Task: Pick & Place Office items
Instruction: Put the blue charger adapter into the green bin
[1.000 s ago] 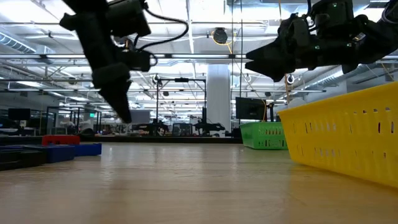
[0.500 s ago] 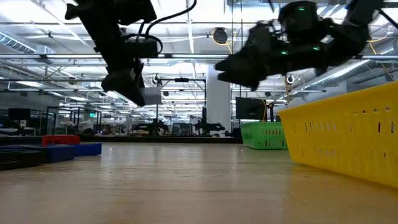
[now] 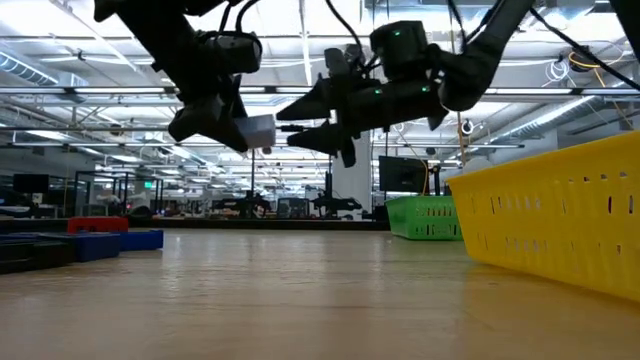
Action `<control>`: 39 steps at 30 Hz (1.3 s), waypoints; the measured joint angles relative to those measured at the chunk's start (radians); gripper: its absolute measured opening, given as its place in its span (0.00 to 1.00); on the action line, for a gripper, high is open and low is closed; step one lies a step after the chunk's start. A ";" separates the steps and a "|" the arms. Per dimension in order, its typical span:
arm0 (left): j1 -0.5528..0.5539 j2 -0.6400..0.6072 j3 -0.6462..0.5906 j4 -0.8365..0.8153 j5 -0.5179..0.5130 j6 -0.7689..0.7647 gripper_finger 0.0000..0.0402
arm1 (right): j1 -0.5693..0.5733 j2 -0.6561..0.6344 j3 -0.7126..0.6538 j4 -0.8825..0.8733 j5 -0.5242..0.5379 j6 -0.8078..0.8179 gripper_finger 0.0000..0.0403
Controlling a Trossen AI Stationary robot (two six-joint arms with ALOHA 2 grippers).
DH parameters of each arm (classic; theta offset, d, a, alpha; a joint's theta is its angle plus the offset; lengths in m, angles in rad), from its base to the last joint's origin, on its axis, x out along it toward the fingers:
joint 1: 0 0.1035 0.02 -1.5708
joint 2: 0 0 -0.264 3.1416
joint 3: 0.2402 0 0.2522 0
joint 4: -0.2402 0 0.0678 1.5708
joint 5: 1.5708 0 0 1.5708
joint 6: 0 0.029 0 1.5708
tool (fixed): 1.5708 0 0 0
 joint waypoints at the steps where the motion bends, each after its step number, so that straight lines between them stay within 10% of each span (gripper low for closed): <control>1: -0.006 0.000 0.000 -0.001 -0.013 0.009 0.55 | -0.001 0.007 0.006 0.008 -0.011 0.009 0.56; 39: -0.018 0.001 -0.002 0.153 0.012 -0.032 0.59 | -0.006 0.040 0.077 -0.019 -0.103 -0.072 0.30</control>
